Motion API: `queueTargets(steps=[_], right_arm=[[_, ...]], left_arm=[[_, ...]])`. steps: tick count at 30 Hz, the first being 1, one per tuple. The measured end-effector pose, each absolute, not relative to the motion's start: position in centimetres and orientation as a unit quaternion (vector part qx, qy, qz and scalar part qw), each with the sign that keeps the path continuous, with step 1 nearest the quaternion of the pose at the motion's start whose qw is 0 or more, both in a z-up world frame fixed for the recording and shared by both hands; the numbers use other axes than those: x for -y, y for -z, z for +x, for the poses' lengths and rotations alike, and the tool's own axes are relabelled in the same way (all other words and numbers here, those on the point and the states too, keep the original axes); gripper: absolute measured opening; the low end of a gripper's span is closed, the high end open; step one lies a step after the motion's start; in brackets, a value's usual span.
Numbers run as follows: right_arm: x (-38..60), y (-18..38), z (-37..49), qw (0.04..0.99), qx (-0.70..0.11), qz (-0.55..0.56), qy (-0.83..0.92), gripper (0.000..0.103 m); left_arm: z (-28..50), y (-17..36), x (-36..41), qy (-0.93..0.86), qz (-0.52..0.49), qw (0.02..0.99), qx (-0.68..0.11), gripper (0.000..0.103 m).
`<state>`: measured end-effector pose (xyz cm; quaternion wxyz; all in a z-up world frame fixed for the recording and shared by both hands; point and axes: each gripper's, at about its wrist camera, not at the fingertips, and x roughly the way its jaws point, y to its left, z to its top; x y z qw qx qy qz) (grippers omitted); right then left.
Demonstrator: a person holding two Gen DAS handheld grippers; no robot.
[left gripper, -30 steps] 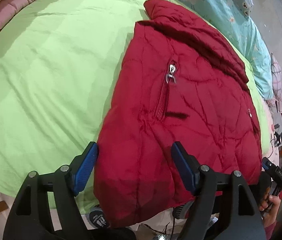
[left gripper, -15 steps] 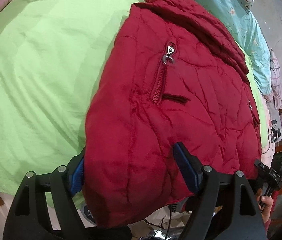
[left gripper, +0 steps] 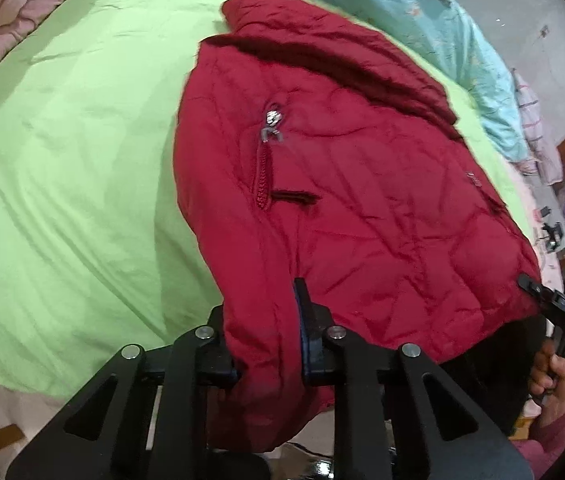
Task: Fold large clothes
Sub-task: 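Grasp the coat hem with both grippers and lift it toward the collar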
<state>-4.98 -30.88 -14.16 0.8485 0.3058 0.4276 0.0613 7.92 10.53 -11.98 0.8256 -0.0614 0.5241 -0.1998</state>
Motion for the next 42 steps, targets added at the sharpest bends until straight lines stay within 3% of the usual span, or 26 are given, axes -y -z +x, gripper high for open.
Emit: queueTargets(steps=[14, 42], right_arm=[[32.2, 5.7, -2.6, 0.89, -0.337, 0.292, -0.098, 0.018], [34.1, 0.9, 2.7, 0.905, -0.284, 0.292, -0.122, 0.018]], left_arm=[[8.6, 3.4, -10.4, 0.216, -0.089, 0.869, -0.436, 0.016], [13.4, -1.3, -10.0, 0.2, -0.136, 0.891, -0.385, 0.017]])
